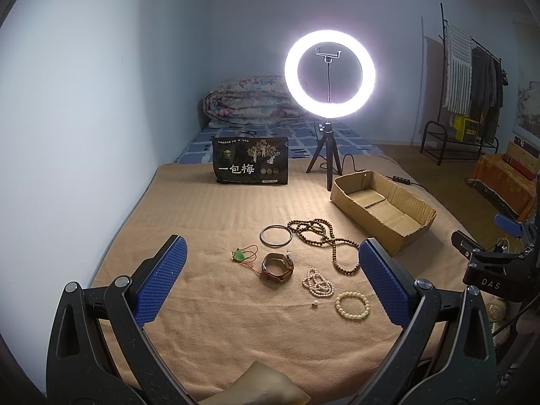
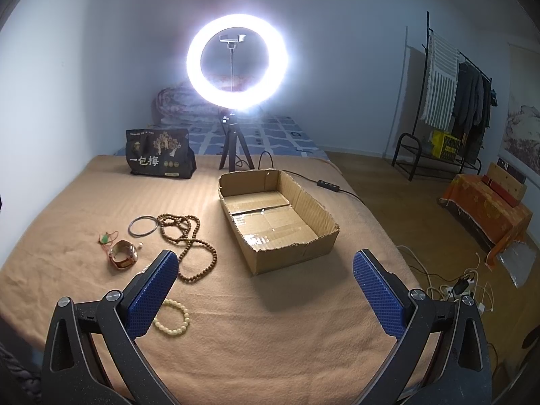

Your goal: Organize jewelry

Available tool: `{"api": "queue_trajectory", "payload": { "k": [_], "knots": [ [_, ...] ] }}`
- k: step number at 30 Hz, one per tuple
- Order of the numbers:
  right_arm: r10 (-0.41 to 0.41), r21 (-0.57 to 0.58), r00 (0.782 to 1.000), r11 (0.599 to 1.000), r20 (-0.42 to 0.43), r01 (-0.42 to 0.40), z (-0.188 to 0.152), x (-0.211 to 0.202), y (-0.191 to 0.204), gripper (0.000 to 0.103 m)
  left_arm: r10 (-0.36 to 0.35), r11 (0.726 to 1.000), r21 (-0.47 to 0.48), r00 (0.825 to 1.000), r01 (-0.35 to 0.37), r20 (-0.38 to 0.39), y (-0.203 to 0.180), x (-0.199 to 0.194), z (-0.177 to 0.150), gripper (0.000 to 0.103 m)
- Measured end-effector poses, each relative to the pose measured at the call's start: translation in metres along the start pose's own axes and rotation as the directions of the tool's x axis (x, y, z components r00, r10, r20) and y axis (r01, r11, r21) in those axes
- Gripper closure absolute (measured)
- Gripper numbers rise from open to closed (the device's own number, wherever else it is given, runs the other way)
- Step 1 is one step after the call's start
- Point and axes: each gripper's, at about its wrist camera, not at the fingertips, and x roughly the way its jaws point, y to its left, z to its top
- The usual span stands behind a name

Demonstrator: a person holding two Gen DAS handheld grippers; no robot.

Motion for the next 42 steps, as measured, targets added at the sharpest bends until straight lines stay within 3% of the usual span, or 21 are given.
{"api": "queue_trajectory", "payload": {
  "k": [31,42],
  "knots": [
    [0.006,0.006,1.000,1.000,-0.013,-0.006,0.000,0.004,0.001,0.000,-0.003,1.000,-0.004,1.000,0.003,-0.001,0.000,-0.003,0.003,0.000],
    [0.009,-0.011,0.999,1.000,-0.034,-0.010,0.006,0.017,0.009,0.000,0.002,1.000,-0.028,0.999,-0.003,-0.044,0.015,0.021,0.001,0.000]
  ]
}}
